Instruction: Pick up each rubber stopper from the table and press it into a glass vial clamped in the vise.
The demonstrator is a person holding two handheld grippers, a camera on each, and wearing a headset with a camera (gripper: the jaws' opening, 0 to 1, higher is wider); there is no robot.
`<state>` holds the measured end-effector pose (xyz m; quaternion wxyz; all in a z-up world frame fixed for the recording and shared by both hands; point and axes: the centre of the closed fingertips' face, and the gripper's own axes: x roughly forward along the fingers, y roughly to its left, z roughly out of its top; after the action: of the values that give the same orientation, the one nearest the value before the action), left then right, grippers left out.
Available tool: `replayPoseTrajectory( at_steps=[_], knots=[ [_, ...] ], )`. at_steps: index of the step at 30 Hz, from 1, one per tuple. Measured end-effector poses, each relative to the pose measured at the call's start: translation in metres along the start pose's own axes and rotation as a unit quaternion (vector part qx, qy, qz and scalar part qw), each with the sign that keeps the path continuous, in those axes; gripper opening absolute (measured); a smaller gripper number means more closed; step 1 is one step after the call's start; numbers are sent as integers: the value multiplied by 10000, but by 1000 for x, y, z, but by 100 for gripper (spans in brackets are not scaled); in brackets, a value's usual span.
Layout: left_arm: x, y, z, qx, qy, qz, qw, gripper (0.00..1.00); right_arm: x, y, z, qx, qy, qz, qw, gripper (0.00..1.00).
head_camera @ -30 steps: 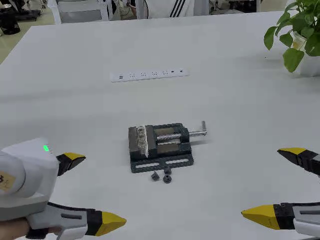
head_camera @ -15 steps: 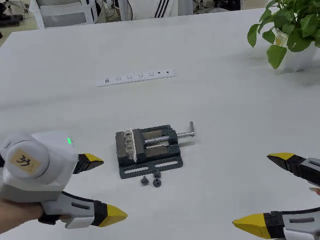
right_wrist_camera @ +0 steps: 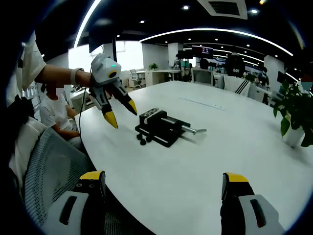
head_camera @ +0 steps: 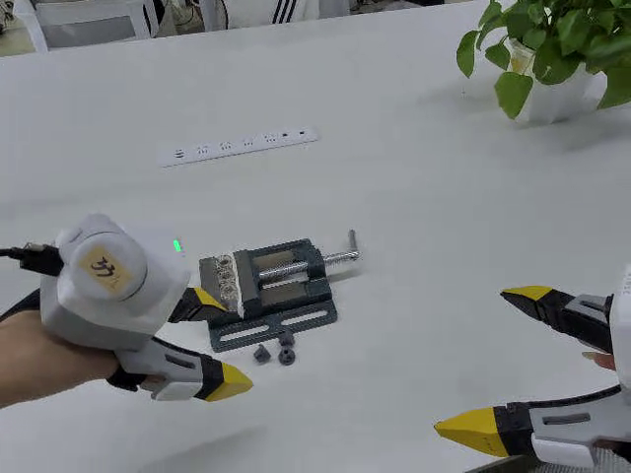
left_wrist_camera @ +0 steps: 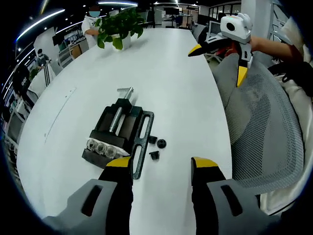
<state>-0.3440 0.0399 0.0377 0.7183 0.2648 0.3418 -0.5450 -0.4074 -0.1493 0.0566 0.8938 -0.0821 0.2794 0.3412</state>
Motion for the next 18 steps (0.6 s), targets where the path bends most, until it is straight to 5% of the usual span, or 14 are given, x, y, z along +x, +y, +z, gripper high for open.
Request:
replayPoseTrajectory(
  at_steps=[18],
  knots=[
    [52,-3,-2,100,479,-259,9985,22,0,-2,-6,64,38,-68,9999,97]
  ],
)
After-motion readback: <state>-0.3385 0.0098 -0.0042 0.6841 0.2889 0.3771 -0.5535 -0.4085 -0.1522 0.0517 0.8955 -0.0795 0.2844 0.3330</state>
